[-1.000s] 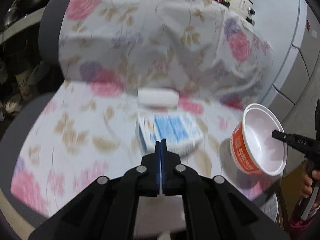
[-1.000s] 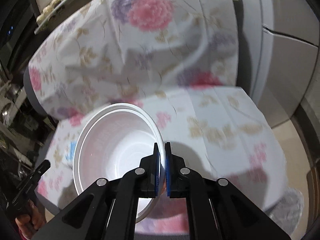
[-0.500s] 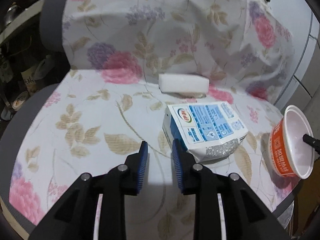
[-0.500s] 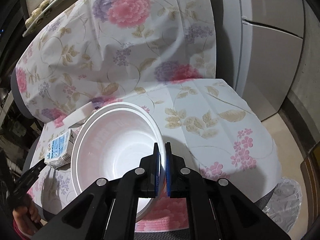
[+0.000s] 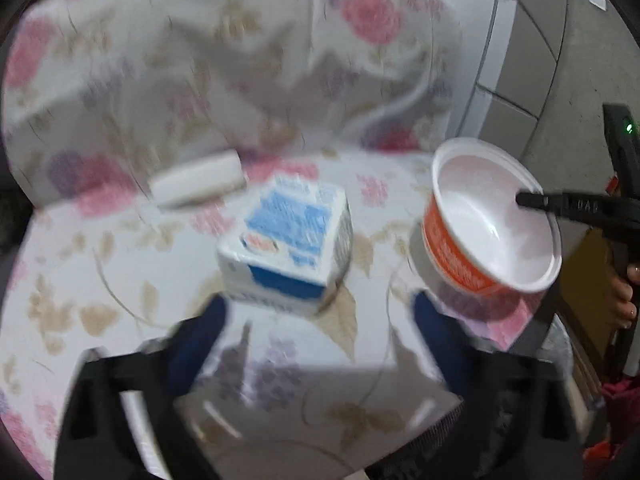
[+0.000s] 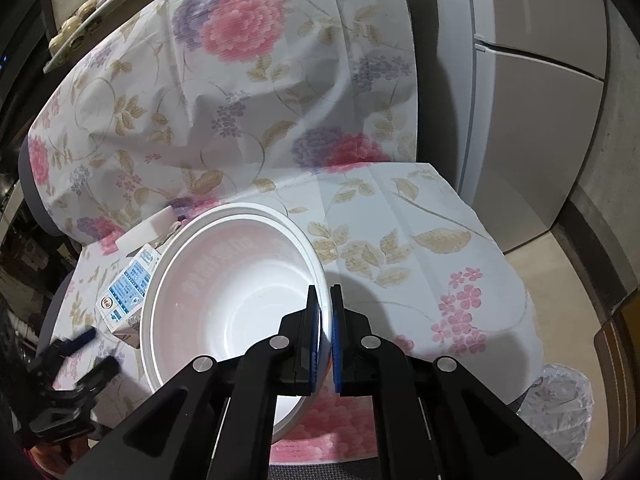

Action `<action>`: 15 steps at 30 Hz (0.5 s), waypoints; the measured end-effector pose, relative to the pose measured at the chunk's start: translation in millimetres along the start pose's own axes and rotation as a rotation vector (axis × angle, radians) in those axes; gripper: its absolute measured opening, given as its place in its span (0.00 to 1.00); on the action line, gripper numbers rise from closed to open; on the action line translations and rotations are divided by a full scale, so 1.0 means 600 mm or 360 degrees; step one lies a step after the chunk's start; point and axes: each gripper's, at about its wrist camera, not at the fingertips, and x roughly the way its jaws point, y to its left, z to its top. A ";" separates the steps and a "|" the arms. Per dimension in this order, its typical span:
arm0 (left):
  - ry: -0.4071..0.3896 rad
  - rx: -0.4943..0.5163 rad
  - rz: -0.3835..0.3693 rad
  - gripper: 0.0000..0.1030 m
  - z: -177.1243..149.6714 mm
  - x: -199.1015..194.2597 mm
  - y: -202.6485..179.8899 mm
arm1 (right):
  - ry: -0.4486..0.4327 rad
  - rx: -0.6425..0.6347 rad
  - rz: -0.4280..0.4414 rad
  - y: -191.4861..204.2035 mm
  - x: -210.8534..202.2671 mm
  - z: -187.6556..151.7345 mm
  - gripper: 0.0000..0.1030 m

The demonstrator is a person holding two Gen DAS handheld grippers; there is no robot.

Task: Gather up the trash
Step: 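Grasp the white milk carton with the left gripper while the right holds the bowl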

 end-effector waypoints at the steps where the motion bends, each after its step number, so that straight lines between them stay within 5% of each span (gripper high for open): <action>1: -0.0010 -0.0002 0.0010 0.94 0.004 -0.002 0.003 | 0.0016 0.0009 0.0014 -0.004 0.002 0.000 0.06; 8: 0.0137 0.0068 0.0141 0.94 0.047 0.061 0.012 | 0.0116 0.0052 0.0086 -0.015 0.026 0.011 0.16; 10: 0.0160 0.0114 0.0143 0.94 0.055 0.075 0.008 | 0.0121 0.0049 0.0101 -0.012 0.031 0.013 0.41; 12: 0.0193 0.0172 0.0159 0.94 0.058 0.090 0.002 | 0.0103 0.0031 0.0120 -0.007 0.030 0.015 0.53; 15: 0.0243 0.0244 0.0198 0.94 0.060 0.110 -0.003 | 0.0082 0.0021 0.0114 -0.004 0.026 0.017 0.58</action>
